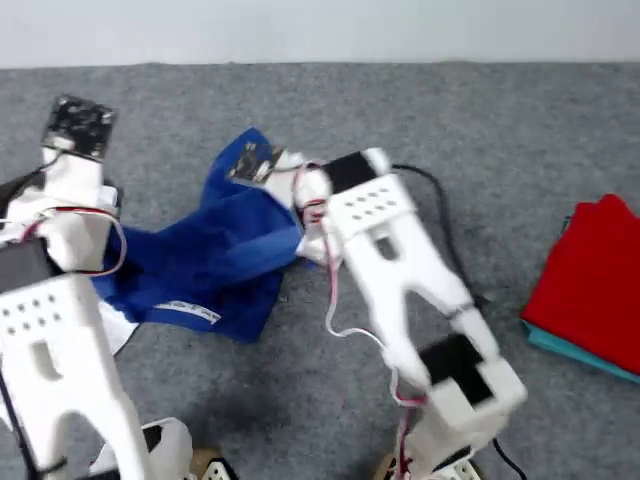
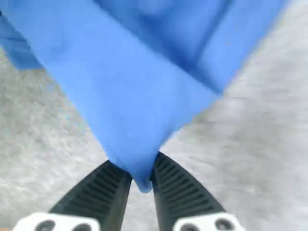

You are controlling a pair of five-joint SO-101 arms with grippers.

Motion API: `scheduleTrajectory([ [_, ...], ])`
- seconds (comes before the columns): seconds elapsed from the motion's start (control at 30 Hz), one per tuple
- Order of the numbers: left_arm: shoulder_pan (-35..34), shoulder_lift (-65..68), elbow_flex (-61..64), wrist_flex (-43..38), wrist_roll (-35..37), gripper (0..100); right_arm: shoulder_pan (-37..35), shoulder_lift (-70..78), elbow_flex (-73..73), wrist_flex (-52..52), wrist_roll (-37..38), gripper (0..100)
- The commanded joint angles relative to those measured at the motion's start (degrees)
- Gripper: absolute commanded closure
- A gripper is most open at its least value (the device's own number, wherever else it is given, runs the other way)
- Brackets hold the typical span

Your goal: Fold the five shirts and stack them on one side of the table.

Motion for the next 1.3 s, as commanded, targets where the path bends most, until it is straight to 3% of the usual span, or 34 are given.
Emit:
scheduleTrajectory([
  [0.0,4.6,-8.6,-3.2,-6.9,-0.1,99,4.2,-12.9,-6.2,0.3,4.9,98.8],
  [0.23,5.0,-18.4,-4.0,-23.8,0.0,99,13.8,-20.2,-22.4,-3.1,13.0,98.8],
  [0.6,5.1,-19.9,-18.5,-26.1,-1.1,99,22.8,-23.4,-46.0,-5.3,15.2,98.8],
  [0.83,5.1,-20.3,-29.5,-17.9,-5.5,99,26.2,-30.3,-48.4,-4.2,15.3,98.8],
  [1.1,5.1,-20.3,-43.2,-9.5,-5.5,99,26.2,-40.4,-48.4,7.8,21.8,98.8],
  [1.27,5.3,-19.7,-42.2,-3.6,-5.8,99,26.2,-41.2,-44.6,15.8,23.2,98.8],
])
